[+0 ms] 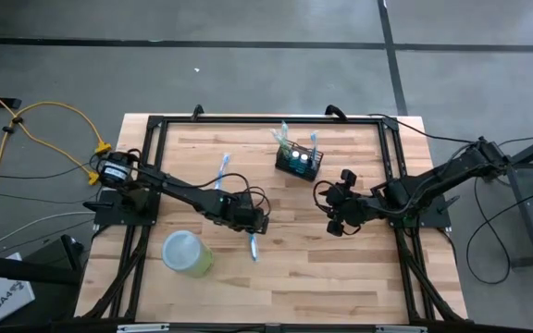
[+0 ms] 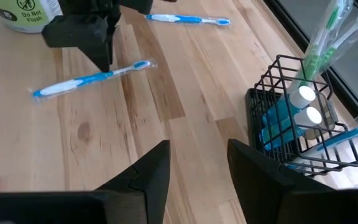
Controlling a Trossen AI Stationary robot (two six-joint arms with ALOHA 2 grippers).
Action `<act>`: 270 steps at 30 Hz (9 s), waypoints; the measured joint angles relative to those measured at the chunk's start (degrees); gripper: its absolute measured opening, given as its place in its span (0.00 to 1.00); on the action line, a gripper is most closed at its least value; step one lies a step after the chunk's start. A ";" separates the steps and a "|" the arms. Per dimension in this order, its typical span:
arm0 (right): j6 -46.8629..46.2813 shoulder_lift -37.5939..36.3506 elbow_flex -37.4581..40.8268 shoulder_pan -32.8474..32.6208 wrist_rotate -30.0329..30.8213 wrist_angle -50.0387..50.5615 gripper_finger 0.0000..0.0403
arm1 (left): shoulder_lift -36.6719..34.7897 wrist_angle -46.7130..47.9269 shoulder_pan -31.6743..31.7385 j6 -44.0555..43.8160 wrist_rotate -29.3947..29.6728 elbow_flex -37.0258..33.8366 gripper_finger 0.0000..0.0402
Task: Pick & Place toothbrushing station
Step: Put the right blue toothbrush into the right section of the black mesh organizer
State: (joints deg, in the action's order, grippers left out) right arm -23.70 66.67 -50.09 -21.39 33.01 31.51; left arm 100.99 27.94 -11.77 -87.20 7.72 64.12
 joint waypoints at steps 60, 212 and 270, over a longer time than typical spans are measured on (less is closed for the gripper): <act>-0.49 0.00 0.00 -0.02 -0.66 0.25 0.38 | 5.82 -31.11 -2.93 26.88 4.13 0.24 0.01; 4.71 2.27 0.00 -11.98 -15.60 -25.41 0.01 | 5.20 -68.96 -9.97 66.27 2.46 0.35 0.27; 19.47 -10.36 0.00 56.35 -38.42 -4.74 0.01 | 5.20 -68.65 -10.06 67.32 2.47 0.35 0.27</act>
State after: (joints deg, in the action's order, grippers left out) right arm -4.23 56.31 -50.09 34.96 -5.40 26.76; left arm 106.19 -40.71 -21.82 -19.88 10.19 64.47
